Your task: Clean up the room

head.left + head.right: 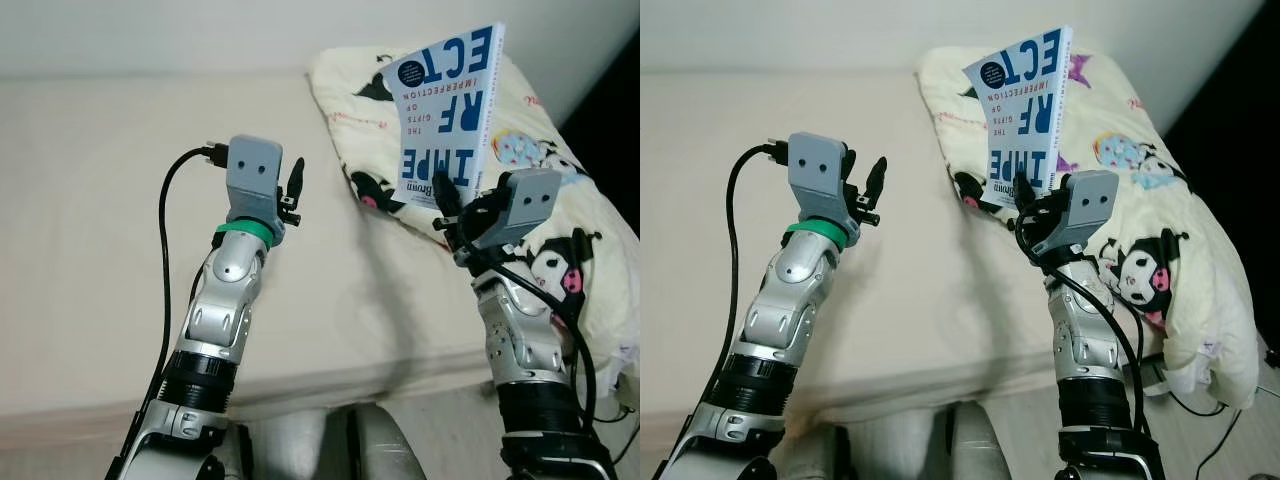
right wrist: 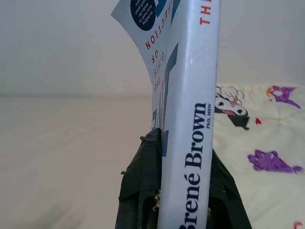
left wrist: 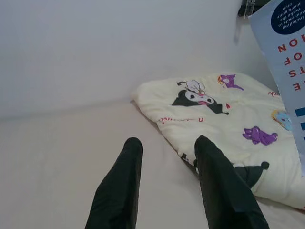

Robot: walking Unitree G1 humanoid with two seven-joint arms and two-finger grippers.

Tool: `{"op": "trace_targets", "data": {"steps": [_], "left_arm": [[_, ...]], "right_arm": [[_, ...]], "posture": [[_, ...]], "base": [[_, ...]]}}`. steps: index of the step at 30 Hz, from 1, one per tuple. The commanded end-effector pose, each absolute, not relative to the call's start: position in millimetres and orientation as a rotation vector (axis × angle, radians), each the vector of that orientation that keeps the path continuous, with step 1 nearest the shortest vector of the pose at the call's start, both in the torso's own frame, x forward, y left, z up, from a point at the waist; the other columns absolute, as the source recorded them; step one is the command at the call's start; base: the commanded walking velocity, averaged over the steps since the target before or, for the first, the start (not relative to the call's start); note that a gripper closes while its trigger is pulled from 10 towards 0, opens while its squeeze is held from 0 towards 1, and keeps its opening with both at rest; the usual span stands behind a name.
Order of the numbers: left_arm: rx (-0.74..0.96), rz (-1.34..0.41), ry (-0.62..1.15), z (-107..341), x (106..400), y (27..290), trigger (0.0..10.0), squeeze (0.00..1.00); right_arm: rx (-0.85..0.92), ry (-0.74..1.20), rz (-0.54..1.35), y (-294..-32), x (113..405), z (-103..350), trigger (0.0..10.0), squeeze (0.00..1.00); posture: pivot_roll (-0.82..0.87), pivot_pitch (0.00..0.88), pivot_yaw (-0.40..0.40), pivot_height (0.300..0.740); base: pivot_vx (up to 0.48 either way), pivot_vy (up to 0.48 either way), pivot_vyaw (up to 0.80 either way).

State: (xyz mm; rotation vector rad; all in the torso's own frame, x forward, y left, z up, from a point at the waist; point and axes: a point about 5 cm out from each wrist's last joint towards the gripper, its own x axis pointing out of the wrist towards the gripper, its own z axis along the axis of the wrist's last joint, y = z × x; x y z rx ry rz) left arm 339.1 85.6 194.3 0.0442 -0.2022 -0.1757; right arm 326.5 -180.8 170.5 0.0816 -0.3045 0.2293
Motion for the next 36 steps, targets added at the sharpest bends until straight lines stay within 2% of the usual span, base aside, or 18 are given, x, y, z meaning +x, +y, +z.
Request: {"op": "trace_targets", "data": {"steps": [1,9,17,36], "left_arm": [[0.046,-0.19,-0.203,194,339,82,10.0,0.0],[0.052,-0.192,-0.2,193,339,82,10.0,0.0],[0.074,-0.261,-0.184,186,332,78,10.0,0.0],[0.103,-0.265,-0.174,183,330,80,10.0,0.0]], "right_arm": [[0.077,-0.329,0.224,-182,325,172,10.0,0.0],[0.075,-0.327,0.221,-182,326,172,10.0,0.0],[0.08,-0.287,0.204,-177,324,161,10.0,0.0],[0.088,-0.27,0.218,-171,324,157,10.0,0.0]], "posture": [[-0.09,0.003,-0.016,0.705],[-0.09,0.0,-0.015,0.725],[-0.08,0.005,-0.011,0.725],[-0.08,0.003,-0.008,0.725]], "base": [[0.0,0.0,0.0],[0.0,0.0,0.0],[0.0,0.0,0.0],[0.0,0.0,0.0]]}}
